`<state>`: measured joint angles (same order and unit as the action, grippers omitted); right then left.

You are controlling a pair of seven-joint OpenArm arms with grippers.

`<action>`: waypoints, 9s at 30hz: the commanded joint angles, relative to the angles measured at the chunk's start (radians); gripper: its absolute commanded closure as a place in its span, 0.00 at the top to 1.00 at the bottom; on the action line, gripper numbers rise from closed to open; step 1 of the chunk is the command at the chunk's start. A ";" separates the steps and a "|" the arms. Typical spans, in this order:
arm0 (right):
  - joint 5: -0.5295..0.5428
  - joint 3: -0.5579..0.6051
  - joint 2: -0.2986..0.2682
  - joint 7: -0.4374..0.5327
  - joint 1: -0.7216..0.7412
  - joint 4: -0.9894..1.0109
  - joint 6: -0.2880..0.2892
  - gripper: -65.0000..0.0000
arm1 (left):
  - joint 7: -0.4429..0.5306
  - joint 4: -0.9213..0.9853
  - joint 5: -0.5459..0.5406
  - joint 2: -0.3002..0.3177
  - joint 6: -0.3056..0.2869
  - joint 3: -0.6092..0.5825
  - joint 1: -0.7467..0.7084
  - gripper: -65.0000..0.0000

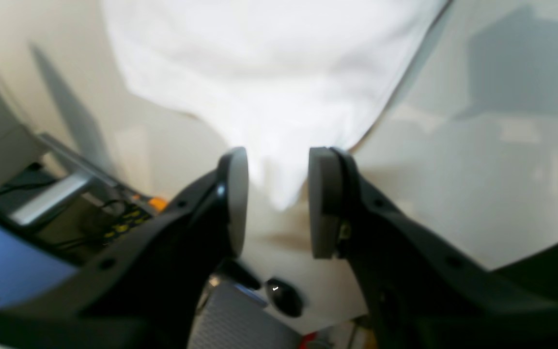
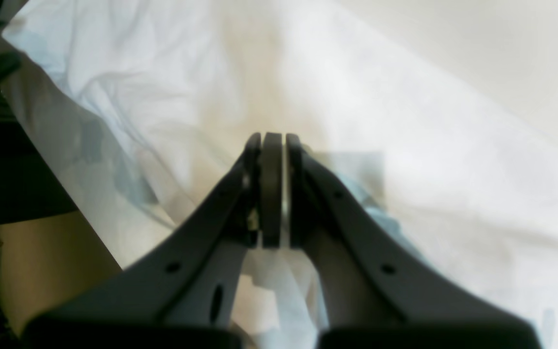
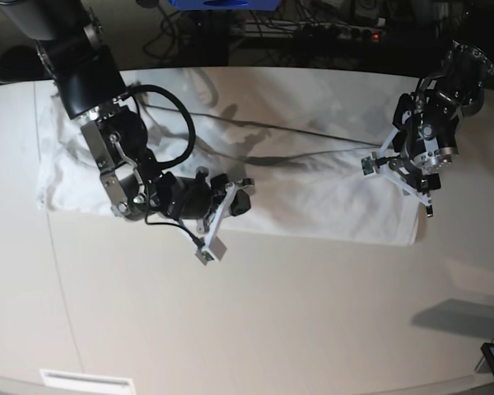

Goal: Fold the T-shirt properly

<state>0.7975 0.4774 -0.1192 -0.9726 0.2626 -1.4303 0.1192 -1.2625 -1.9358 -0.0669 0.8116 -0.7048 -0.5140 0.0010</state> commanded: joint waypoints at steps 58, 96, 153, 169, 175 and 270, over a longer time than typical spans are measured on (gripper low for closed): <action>0.018 -0.082 -0.058 -0.070 -0.151 -0.089 0.004 0.03 | 0.094 0.376 0.078 -0.435 0.007 0.607 0.127 0.33; 0.009 -0.326 -0.144 -0.145 -0.222 -0.247 0.004 0.03 | 0.085 0.404 -0.224 -0.378 0.007 1.087 0.075 0.68; 0.015 -0.322 -0.113 -0.065 -0.208 -0.036 0.004 0.03 | -0.021 0.815 -0.664 -0.340 0.007 0.763 0.253 0.86; 0.015 -0.323 -0.110 -0.067 -0.208 -0.033 0.004 0.03 | -0.021 0.752 -0.663 -0.338 0.007 0.763 0.255 0.00; 0.009 -0.322 -0.087 -0.067 -0.208 -0.033 0.004 0.03 | -0.067 0.540 -0.666 -0.383 0.007 0.766 0.232 0.00; 0.009 -0.323 -0.086 -0.064 -0.197 -0.016 0.004 0.03 | -0.134 0.302 -0.844 -0.835 0.007 0.372 0.158 0.37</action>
<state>0.8314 0.1535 -0.2005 -1.0218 0.0582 -1.4433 0.1307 -1.4143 -1.6123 -0.8768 -0.0246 -0.6930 -0.1452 0.1406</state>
